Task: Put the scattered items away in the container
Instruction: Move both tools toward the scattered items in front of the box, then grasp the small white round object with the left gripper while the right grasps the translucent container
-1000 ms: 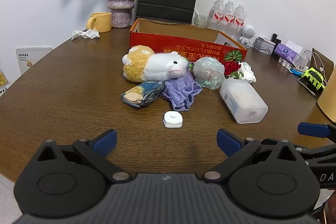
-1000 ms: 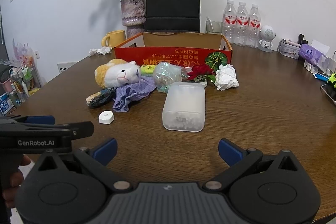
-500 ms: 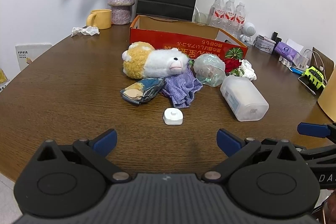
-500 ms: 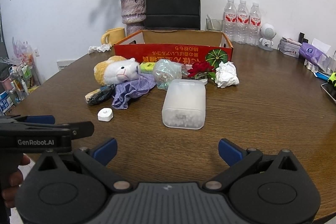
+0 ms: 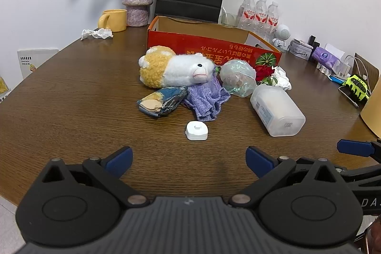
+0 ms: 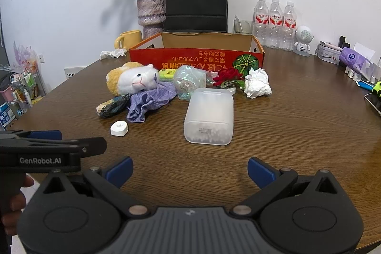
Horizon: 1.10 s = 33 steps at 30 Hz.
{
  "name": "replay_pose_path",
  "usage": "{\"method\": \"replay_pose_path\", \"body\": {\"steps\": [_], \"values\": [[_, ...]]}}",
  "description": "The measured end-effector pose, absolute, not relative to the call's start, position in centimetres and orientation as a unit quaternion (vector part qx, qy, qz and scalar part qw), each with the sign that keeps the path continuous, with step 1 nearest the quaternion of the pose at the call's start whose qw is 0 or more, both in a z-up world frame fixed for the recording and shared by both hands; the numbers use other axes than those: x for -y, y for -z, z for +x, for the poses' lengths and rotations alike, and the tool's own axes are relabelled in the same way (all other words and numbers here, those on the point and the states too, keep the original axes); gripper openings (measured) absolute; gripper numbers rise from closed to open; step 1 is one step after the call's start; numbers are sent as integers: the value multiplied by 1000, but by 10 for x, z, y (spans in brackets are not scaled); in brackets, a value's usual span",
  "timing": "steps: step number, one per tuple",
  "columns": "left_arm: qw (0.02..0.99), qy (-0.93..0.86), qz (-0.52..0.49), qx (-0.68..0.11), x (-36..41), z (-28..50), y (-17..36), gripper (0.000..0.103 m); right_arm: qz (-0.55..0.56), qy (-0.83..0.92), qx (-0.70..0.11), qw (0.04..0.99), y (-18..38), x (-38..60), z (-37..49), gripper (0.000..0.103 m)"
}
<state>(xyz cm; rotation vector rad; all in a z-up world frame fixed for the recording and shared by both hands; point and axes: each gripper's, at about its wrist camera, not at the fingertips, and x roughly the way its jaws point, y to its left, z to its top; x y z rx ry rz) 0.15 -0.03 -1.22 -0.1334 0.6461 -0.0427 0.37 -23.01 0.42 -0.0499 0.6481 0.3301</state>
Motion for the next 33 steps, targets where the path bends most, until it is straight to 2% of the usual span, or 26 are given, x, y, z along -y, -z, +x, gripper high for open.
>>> {"method": "replay_pose_path", "body": {"steps": [6,9,12,14,15,16,18,20,22,24,33], "values": [[944,24,-69,-322,1,15,15,103,-31,-151,-314,937,2,229,13,103],[943,33,-75,-322,-1,29,16,94,-46,-142,-303,941,5,224,24,103],[943,43,-66,-325,2,45,17,78,-76,-130,-295,943,11,216,39,101],[940,43,-61,-333,4,56,21,62,-86,-125,-300,942,16,211,53,99],[938,45,-62,-339,4,61,23,58,-88,-125,-303,941,19,209,59,98],[935,48,-64,-345,4,65,24,48,-91,-123,-304,940,22,208,66,96],[935,49,-60,-346,4,70,27,42,-100,-115,-304,940,26,203,76,96],[935,51,-54,-346,6,72,27,27,-107,-109,-301,941,30,200,85,95],[936,57,-50,-344,8,71,28,27,-107,-109,-296,943,31,198,91,92],[938,59,-44,-339,9,68,28,27,-96,-122,-290,944,31,200,92,66],[944,73,-46,-318,8,59,23,27,-57,-146,-274,949,27,216,81,64]]}}
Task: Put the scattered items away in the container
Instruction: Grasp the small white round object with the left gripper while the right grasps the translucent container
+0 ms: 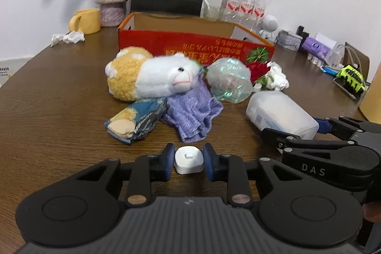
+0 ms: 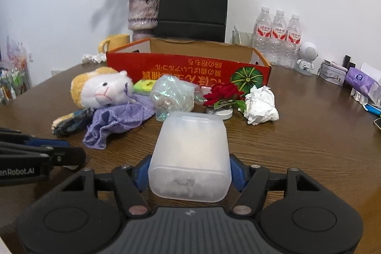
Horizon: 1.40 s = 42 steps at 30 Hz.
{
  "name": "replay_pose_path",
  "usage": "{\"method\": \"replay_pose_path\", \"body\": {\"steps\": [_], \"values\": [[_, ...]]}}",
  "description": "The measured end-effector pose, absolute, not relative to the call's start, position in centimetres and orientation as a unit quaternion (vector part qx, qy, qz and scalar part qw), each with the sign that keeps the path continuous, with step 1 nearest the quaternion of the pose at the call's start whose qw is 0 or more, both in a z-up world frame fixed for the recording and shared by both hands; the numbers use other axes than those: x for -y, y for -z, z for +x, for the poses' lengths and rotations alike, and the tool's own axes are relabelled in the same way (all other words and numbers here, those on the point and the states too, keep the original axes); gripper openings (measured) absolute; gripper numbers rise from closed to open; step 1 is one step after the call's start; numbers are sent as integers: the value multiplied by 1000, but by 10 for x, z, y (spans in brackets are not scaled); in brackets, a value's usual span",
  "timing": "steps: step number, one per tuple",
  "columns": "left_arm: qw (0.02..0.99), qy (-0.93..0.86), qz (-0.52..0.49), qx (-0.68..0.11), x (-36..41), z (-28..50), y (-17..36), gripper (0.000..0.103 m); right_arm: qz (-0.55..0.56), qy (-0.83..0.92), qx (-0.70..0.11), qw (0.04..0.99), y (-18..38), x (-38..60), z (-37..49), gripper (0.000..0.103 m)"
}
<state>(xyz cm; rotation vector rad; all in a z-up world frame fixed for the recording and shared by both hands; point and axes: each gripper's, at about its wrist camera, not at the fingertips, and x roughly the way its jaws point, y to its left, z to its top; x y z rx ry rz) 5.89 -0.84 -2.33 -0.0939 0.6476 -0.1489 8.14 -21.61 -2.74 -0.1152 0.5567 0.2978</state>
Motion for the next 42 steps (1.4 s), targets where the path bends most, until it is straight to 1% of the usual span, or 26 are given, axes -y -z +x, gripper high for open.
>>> {"method": "replay_pose_path", "body": {"steps": [4,8,12,15,18,22,26,30,31,32,33,34,35,38,42], "values": [[952,96,-56,-286,4,53,2,27,-32,-149,-254,955,15,228,76,63],[964,112,-60,-233,-2,69,-36,27,-6,-153,-213,965,-12,239,83,63],[972,112,-75,-194,-10,122,-75,27,1,-160,-174,972,-47,242,118,63],[974,98,-89,-183,-14,176,-90,27,-8,-148,-153,977,-66,237,159,63],[974,77,-98,-191,-17,232,-85,27,-10,-147,-161,976,-70,228,215,63],[967,47,-101,-229,-21,295,-57,27,-29,-146,-200,968,-54,208,287,63],[956,38,-99,-274,-27,320,-21,27,-33,-141,-231,962,-31,204,323,63],[953,31,-102,-285,-32,330,-11,28,-32,-137,-257,956,-17,211,339,63],[952,29,-103,-286,-32,328,-10,42,-27,-139,-263,955,-16,213,341,63],[953,24,-101,-286,-31,326,-11,78,-22,-143,-269,952,-14,216,341,65],[954,16,-95,-283,-30,323,-13,93,-18,-146,-278,949,-14,218,342,70],[957,8,-88,-276,-28,320,-16,103,-16,-147,-286,947,-15,219,343,89],[960,3,-79,-268,-26,317,-19,103,-18,-144,-289,946,-16,220,341,102],[962,10,-68,-264,-21,312,-28,103,-31,-138,-280,950,-24,219,333,103],[961,12,-71,-268,-18,311,-31,103,-20,-142,-279,950,-33,223,328,103]]}}
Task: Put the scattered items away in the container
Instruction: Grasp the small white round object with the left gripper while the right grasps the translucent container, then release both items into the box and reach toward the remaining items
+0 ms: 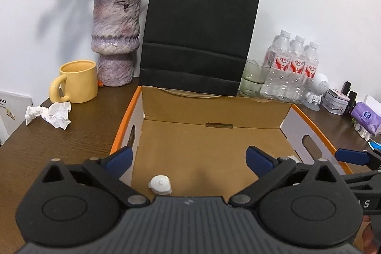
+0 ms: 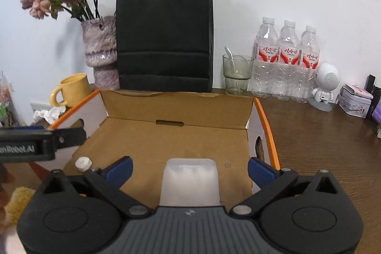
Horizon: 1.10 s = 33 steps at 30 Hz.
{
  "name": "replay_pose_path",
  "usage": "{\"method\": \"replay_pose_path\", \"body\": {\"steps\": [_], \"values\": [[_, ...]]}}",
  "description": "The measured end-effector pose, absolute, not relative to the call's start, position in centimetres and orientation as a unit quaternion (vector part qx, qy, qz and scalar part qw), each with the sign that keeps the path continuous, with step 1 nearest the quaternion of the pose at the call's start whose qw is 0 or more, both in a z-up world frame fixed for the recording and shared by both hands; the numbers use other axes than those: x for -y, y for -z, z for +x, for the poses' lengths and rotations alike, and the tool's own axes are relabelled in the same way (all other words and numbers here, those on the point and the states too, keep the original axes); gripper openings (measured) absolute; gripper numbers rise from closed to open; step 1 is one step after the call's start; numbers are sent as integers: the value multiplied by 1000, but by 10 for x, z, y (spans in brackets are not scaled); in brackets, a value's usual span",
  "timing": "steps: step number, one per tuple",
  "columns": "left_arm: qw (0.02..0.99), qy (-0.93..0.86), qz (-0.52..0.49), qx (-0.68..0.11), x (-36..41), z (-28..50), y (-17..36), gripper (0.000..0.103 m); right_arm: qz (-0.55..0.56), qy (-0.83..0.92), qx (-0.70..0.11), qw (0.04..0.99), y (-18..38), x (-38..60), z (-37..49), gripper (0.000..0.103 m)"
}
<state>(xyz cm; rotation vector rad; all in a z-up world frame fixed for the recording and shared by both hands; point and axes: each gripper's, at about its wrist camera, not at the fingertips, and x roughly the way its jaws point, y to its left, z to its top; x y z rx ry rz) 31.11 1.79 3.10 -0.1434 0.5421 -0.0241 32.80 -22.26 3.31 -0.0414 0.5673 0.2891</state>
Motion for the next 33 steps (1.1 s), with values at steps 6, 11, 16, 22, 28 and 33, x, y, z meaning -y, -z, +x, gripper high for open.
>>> {"method": "replay_pose_path", "body": {"steps": [6,11,16,22,28,33], "values": [[961,10,-70,-268,-18,303,-38,103,-35,-135,-279,950,-35,220,323,103],[966,31,-93,-240,-43,265,-55,103,-40,-139,-249,958,-52,234,285,103],[967,8,-69,-243,-62,223,-53,103,-51,-139,-230,962,-54,256,230,103],[962,-5,-72,-264,-79,186,-36,103,-54,-115,-251,960,-32,275,190,103],[953,1,-86,-292,-80,186,-17,103,-53,-91,-284,953,-1,283,189,102],[947,0,-86,-309,-70,206,-3,103,-49,-70,-304,949,12,288,211,94]]}}
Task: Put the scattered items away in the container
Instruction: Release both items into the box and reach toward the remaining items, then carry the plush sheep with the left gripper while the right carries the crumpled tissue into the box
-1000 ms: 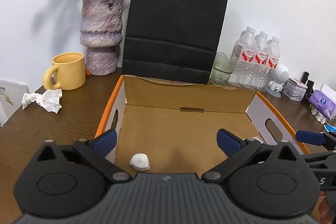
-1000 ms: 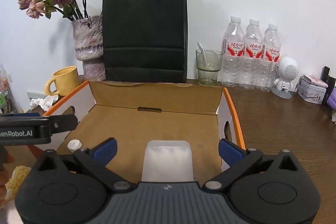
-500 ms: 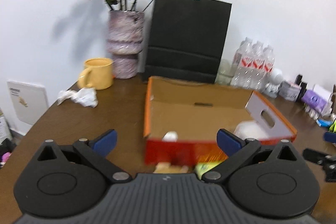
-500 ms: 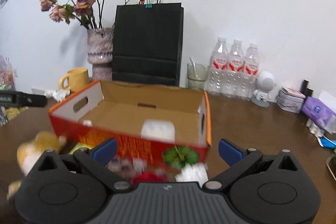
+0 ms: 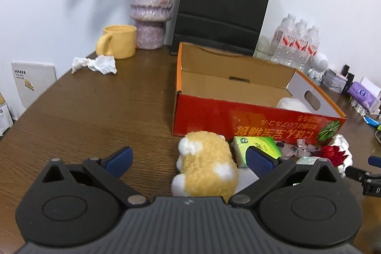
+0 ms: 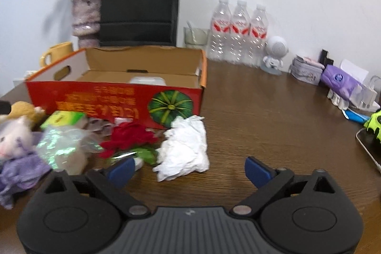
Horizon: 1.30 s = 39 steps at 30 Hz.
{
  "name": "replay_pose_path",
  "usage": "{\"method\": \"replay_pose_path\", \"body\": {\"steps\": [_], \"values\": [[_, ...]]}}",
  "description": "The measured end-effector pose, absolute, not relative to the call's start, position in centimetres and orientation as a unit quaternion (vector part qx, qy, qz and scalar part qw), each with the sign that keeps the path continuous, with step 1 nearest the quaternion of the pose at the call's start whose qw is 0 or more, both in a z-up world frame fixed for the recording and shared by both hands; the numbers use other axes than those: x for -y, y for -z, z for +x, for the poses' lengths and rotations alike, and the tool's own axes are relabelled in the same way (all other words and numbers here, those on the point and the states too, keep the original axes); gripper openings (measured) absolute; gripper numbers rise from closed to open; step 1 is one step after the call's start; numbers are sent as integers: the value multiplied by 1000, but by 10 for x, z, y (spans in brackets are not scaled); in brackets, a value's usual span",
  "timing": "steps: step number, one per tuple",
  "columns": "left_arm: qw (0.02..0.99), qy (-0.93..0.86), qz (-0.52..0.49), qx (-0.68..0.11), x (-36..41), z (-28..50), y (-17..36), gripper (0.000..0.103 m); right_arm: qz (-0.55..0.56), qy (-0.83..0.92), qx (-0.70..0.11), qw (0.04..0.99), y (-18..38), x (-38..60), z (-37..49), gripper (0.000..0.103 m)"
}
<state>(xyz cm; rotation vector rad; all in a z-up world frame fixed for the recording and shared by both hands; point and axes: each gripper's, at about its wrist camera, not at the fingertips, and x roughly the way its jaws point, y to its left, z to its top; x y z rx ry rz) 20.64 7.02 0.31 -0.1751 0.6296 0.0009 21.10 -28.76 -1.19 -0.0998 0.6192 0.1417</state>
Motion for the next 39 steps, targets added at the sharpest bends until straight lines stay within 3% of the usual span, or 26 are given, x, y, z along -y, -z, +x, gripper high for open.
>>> {"method": "replay_pose_path", "body": {"steps": [9,10,12,13,14,28,39], "values": [[937,1,-90,-338,-62,226,16,82,-13,-73,-313,947,10,302,248,89],[937,2,-88,-339,-62,226,17,76,-14,-74,-324,943,15,301,254,80],[937,8,-90,-339,-61,226,18,59,-12,-83,-344,935,24,300,261,54],[937,11,-90,-338,-61,226,18,53,-5,-95,-344,934,25,301,260,33],[938,10,-88,-334,-60,225,18,52,1,-109,-340,934,24,301,257,27],[952,7,-126,-279,-69,201,-5,48,20,-105,-279,954,9,310,231,25],[972,51,-128,-191,-64,213,-80,48,31,-152,-209,965,-49,295,229,25]]}}
